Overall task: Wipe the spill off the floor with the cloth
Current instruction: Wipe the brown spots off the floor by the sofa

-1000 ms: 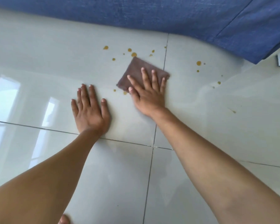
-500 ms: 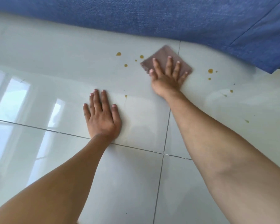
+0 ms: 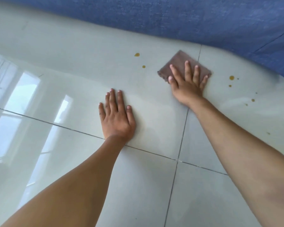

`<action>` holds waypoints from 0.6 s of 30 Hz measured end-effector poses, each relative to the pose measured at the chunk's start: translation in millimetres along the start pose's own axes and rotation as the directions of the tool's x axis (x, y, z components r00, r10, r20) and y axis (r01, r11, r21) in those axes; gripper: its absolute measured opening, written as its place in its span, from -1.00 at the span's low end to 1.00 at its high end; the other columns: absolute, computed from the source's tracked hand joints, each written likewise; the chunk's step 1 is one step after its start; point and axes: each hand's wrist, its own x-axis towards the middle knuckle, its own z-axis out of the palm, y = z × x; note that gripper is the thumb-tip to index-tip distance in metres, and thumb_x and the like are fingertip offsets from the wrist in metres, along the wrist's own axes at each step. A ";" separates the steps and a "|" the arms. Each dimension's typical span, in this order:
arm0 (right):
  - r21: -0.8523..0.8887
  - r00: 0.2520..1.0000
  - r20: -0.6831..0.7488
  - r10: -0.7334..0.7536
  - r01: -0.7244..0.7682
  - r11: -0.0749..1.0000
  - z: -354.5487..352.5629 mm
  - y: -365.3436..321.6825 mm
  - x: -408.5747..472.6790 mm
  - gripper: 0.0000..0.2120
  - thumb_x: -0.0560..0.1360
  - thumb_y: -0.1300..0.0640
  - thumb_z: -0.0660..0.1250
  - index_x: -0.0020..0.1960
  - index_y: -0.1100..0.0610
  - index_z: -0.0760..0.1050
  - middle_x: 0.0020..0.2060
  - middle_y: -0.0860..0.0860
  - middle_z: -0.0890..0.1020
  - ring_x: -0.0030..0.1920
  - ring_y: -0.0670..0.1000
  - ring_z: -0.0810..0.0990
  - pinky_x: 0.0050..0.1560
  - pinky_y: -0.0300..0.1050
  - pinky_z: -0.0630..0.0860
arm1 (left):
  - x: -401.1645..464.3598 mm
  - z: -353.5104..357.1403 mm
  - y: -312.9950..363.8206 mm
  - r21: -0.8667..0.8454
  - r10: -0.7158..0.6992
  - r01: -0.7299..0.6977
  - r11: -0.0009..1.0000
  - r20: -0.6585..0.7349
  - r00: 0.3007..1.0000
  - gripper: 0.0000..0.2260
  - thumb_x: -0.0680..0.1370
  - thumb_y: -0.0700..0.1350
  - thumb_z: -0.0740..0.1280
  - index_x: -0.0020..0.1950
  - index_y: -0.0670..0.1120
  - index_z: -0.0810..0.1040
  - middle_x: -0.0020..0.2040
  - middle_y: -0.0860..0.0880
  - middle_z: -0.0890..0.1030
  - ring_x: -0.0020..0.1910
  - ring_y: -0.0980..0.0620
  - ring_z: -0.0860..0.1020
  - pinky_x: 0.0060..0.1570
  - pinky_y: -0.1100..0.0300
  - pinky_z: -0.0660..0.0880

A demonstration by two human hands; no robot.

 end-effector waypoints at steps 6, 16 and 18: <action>-0.014 0.978 0.037 -0.204 0.204 0.979 14.5 -103.8 31.2 -0.52 0.58 -0.21 -0.13 0.49 -0.31 -0.09 0.56 -0.05 -0.22 0.54 0.14 -0.30 0.41 0.35 -0.39 | 2.0 0.7 -0.9 0.003 -0.005 0.005 1.000 -0.017 1.000 -0.45 0.60 0.05 -0.07 0.58 -0.03 -0.05 0.60 -0.03 -0.04 0.58 0.02 -0.09 0.53 0.00 -0.19; -0.057 0.999 -0.049 -0.024 0.021 0.998 2.7 26.5 -8.5 -0.52 0.57 -0.24 -0.12 0.49 -0.33 -0.05 0.57 -0.10 -0.14 0.56 0.08 -0.21 0.49 0.24 -0.29 | 0.3 1.2 -1.3 -0.025 -0.005 0.005 1.000 -0.009 1.000 -0.45 0.60 0.07 -0.07 0.58 -0.02 -0.05 0.60 -0.02 -0.05 0.58 0.03 -0.09 0.53 0.00 -0.18; 0.007 0.996 -0.029 0.083 -0.082 0.997 -4.8 4.4 21.4 -0.51 0.57 -0.23 -0.14 0.50 -0.31 -0.08 0.57 -0.07 -0.20 0.55 0.12 -0.27 0.46 0.31 -0.32 | 0.9 1.2 -1.3 -0.026 -0.004 0.003 1.000 -0.011 1.000 -0.45 0.60 0.07 -0.06 0.58 -0.02 -0.04 0.60 -0.03 -0.04 0.58 0.02 -0.09 0.53 0.00 -0.19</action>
